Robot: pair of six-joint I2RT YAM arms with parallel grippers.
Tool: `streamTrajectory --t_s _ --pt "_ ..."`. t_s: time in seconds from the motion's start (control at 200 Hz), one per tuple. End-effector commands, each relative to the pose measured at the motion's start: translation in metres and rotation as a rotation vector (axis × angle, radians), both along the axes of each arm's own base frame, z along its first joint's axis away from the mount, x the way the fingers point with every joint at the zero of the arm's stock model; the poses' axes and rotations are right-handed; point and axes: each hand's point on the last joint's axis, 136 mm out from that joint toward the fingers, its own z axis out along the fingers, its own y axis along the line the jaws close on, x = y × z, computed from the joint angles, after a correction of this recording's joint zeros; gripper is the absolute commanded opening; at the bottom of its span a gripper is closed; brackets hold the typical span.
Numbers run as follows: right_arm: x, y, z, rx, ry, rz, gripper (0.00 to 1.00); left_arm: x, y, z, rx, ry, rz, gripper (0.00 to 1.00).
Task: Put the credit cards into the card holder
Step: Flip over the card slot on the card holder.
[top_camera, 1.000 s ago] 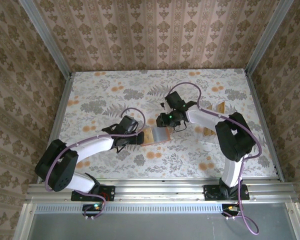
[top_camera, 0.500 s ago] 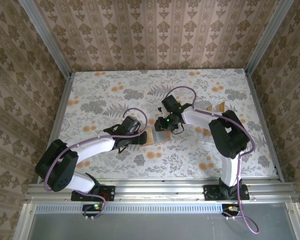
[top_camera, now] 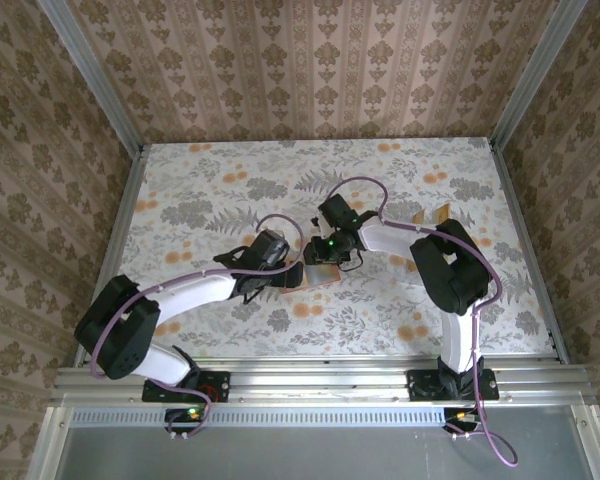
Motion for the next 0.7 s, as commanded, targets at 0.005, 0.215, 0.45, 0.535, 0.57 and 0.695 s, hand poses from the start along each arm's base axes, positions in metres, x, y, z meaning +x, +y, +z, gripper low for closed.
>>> streamTrajectory --t_s 0.005,0.215,0.45,0.535,0.57,0.695 --pt "-0.008 0.005 -0.008 0.023 0.043 -0.004 0.36 0.003 -0.014 0.006 0.013 -0.026 -0.052 1.00" --pt "0.004 -0.003 0.015 -0.007 -0.018 0.004 0.36 0.002 -0.012 0.001 0.026 -0.023 -0.046 1.00" --pt "0.019 -0.018 0.029 -0.069 -0.073 0.004 0.36 0.002 -0.011 -0.001 0.029 -0.022 -0.041 1.00" --pt "0.020 -0.020 0.026 -0.094 -0.076 0.013 0.36 0.002 -0.012 -0.001 0.026 -0.020 -0.040 1.00" --pt "0.021 -0.021 0.024 -0.103 -0.076 0.014 0.36 0.003 -0.012 -0.001 0.027 -0.021 -0.041 1.00" --pt "0.021 -0.024 0.017 -0.130 -0.074 0.015 0.36 0.003 -0.013 -0.001 0.026 -0.021 -0.043 1.00"
